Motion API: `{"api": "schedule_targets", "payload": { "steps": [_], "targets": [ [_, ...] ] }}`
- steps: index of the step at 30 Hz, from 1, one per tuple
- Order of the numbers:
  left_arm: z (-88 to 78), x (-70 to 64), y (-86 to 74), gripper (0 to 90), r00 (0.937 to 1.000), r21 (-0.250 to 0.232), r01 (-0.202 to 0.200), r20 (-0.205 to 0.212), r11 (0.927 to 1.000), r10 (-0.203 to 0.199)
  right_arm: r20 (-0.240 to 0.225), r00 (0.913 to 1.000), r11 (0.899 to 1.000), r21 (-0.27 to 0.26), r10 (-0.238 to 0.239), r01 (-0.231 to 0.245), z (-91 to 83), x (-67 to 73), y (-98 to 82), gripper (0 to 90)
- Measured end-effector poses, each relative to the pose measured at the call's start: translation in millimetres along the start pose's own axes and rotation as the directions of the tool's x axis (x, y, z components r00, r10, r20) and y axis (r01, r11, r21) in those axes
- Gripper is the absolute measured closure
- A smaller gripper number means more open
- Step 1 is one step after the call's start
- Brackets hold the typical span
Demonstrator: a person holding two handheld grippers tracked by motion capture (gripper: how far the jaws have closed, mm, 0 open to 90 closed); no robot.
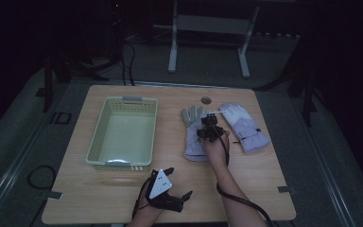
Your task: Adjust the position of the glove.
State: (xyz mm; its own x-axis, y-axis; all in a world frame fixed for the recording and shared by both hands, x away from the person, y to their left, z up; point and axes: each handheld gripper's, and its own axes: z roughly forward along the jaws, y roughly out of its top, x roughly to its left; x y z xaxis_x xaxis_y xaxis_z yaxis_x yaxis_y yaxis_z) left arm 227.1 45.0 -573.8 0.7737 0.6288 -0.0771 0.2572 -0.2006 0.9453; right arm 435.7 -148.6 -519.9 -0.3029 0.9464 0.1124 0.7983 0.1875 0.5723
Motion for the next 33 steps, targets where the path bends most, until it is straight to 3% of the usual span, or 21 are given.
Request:
{"api": "schedule_targets", "payload": {
  "steps": [6,11,17,18,20,24,26,29,32,33],
  "targets": [
    [0.1,0.0,0.1,0.6,1.0000,0.002,0.000,0.000,1.0000,0.000,0.003,1.0000,1.000,0.007,-0.004,0.004,8.5,-1.3,-3.4,76.2],
    [0.0,-0.1,0.0,0.6,1.0000,0.001,0.000,0.000,1.0000,0.000,-0.008,0.9999,1.000,0.026,-0.007,0.008,7.1,-5.4,-0.8,61.5],
    [0.0,0.1,0.0,0.6,1.0000,0.002,0.002,0.001,1.0000,-0.002,0.008,0.9934,0.993,-0.001,-0.114,0.114,-15.7,-13.1,8.7,50.0],
    [0.0,0.2,0.1,0.6,1.0000,0.002,0.002,0.001,1.0000,-0.002,0.008,0.9911,0.991,-0.006,-0.133,0.133,-19.9,-16.5,9.8,49.1],
    [0.0,0.4,0.1,0.6,1.0000,0.003,0.001,0.000,1.0000,-0.001,0.012,0.9867,0.987,-0.009,-0.162,0.162,-27.4,-24.0,11.3,55.6],
    [0.1,0.6,0.2,0.6,1.0000,0.004,0.002,-0.002,1.0000,-0.002,0.020,0.9840,0.984,-0.018,-0.177,0.177,-44.7,-48.9,14.5,53.8],
    [-0.1,0.8,0.3,0.6,1.0000,0.007,0.004,-0.001,1.0000,-0.004,0.028,0.9824,0.981,-0.052,-0.185,0.186,-54.9,-62.2,15.1,55.0],
    [0.2,0.7,0.2,0.6,1.0000,0.005,0.007,-0.001,1.0000,-0.007,0.022,0.9808,0.975,-0.107,-0.194,0.195,-70.9,-85.0,17.8,46.4],
    [0.1,0.9,0.2,0.6,1.0000,0.005,0.007,0.000,1.0000,-0.007,0.042,0.9726,0.967,-0.109,-0.228,0.232,-78.3,-101.2,19.6,45.3],
    [0.2,0.9,0.2,0.6,1.0000,0.005,0.007,-0.001,1.0000,-0.007,0.037,0.9764,0.970,-0.113,-0.213,0.216,-80.5,-110.2,20.3,45.4]
  ]
}}
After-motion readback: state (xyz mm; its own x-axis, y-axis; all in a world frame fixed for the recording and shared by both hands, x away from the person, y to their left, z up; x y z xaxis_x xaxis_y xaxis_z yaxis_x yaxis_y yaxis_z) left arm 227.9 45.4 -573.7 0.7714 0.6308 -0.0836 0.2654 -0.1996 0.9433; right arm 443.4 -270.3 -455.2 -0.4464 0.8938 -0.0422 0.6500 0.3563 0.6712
